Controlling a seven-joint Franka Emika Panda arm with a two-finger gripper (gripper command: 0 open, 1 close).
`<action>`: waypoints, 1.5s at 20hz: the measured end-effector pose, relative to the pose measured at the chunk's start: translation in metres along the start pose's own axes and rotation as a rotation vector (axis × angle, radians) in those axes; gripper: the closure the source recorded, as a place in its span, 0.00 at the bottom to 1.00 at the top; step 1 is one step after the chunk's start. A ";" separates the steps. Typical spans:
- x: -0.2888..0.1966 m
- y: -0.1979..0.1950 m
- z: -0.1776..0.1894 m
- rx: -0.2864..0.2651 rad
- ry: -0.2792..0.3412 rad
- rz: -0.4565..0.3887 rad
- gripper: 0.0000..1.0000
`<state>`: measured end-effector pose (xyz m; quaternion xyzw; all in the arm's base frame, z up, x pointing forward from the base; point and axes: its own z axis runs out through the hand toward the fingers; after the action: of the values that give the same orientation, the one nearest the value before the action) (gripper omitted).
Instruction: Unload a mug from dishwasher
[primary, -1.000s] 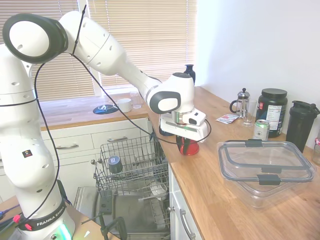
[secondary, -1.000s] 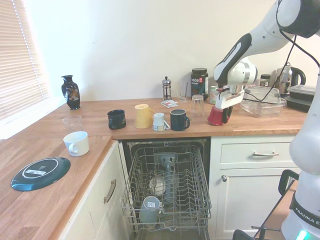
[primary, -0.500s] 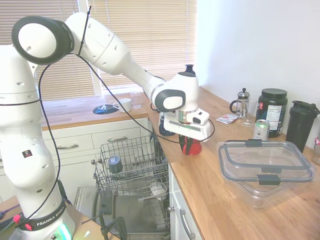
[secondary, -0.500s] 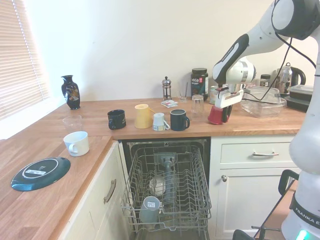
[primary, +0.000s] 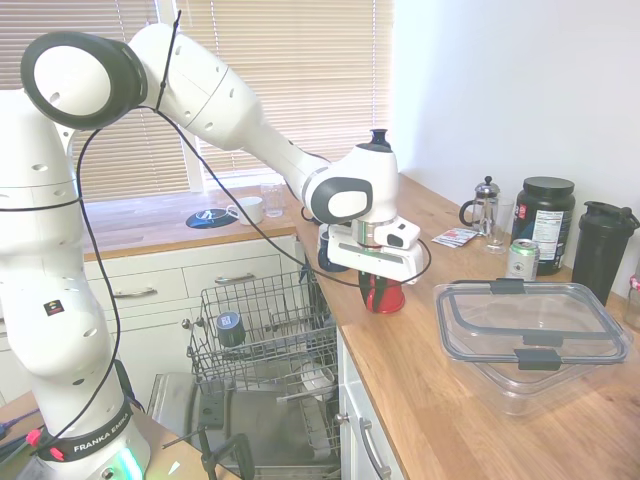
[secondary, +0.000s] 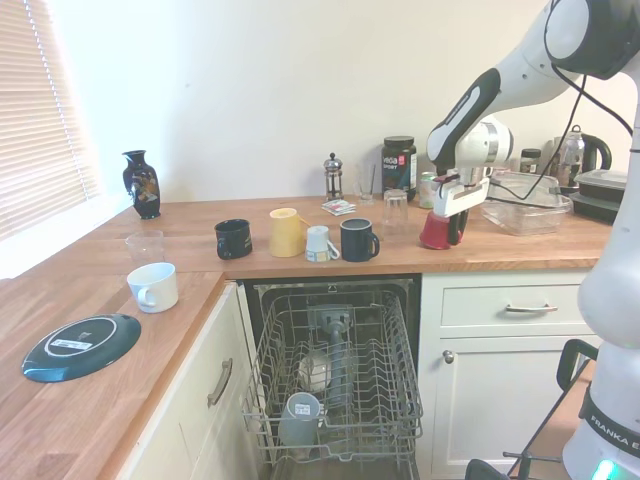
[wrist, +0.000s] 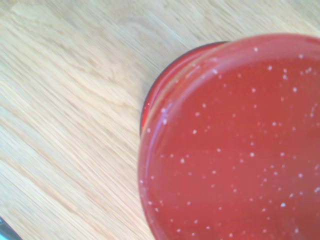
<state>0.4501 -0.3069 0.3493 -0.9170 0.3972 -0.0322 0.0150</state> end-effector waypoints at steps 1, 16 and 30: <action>0.000 0.000 0.000 0.000 0.000 0.000 0.00; -0.021 0.011 0.002 -0.027 -0.006 0.013 0.00; -0.149 0.021 -0.060 0.035 0.105 -0.026 0.00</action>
<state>0.3288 -0.2125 0.4007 -0.9188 0.3849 -0.0873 0.0098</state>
